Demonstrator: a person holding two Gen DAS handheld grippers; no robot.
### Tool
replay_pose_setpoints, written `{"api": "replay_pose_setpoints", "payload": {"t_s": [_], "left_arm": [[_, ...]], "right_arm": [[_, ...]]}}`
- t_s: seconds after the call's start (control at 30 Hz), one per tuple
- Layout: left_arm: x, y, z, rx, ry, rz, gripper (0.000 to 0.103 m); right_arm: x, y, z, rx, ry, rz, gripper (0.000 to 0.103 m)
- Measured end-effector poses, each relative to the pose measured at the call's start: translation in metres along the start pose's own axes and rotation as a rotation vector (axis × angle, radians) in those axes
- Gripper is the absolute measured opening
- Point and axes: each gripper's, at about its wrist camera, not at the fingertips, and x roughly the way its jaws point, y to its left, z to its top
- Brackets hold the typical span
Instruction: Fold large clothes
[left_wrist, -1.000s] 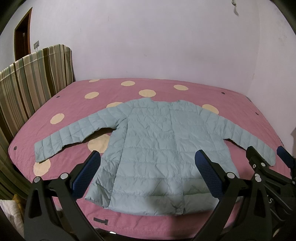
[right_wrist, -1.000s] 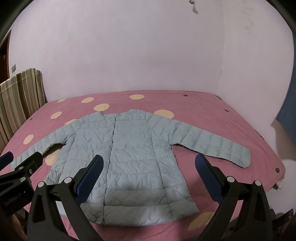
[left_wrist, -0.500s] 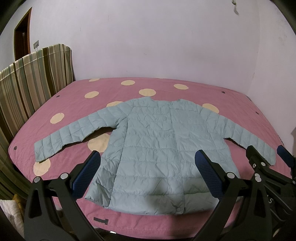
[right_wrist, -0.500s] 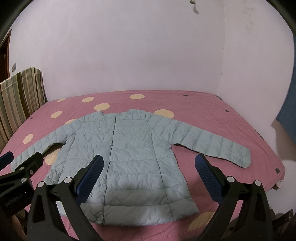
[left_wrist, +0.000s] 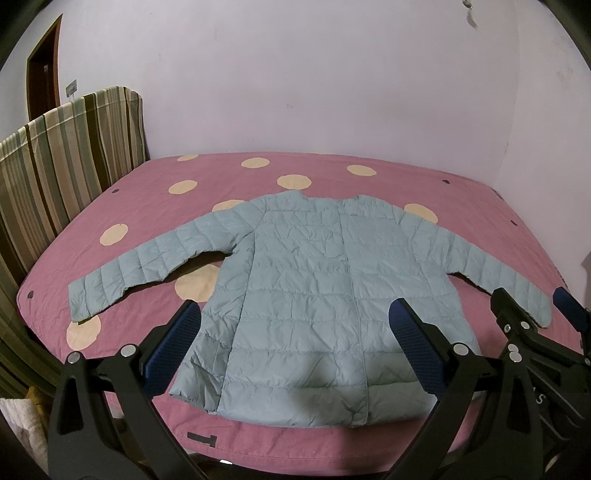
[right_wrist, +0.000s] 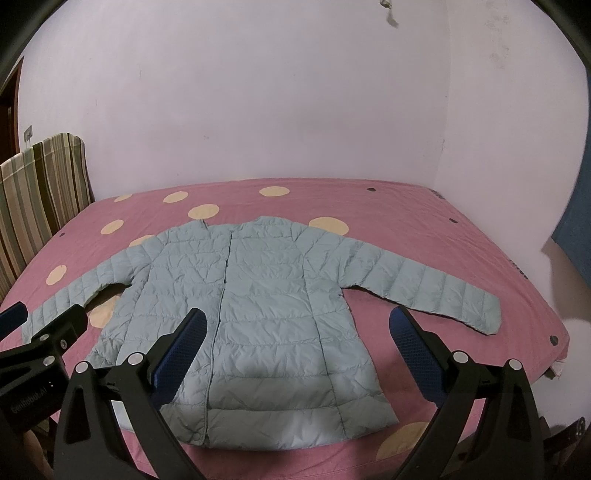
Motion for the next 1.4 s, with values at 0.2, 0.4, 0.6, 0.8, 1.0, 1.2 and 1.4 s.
{"api": "replay_pose_setpoints", "payload": {"t_s": [0.2, 0.4, 0.6, 0.8, 1.0, 1.2, 1.4], "left_arm": [[0.0002, -0.0001, 0.0001, 0.000, 0.002, 0.000, 0.101], [0.0003, -0.0003, 0.0002, 0.000, 0.003, 0.000, 0.101], [0.0007, -0.0003, 0.0001, 0.000, 0.005, -0.001, 0.101], [0.0007, -0.0006, 0.0004, 0.001, 0.005, 0.001, 0.101], [0.0009, -0.0007, 0.0004, 0.001, 0.007, 0.000, 0.101], [0.0019, -0.0001, -0.0009, 0.001, 0.009, 0.000, 0.101], [0.0048, 0.0007, -0.0047, -0.002, 0.016, 0.001, 0.101]], "right_arm": [[0.0003, 0.0006, -0.0004, 0.000, 0.001, 0.001, 0.098], [0.0001, 0.0013, -0.0007, -0.001, 0.001, 0.000, 0.098], [-0.0002, 0.0020, -0.0008, -0.002, 0.002, -0.001, 0.098], [0.0001, 0.0027, -0.0015, -0.002, 0.002, -0.001, 0.098], [0.0007, 0.0030, -0.0026, -0.002, 0.002, -0.001, 0.098], [0.0023, 0.0041, -0.0014, -0.004, 0.003, -0.001, 0.098], [0.0052, 0.0039, -0.0009, -0.002, 0.013, -0.003, 0.098]]}}
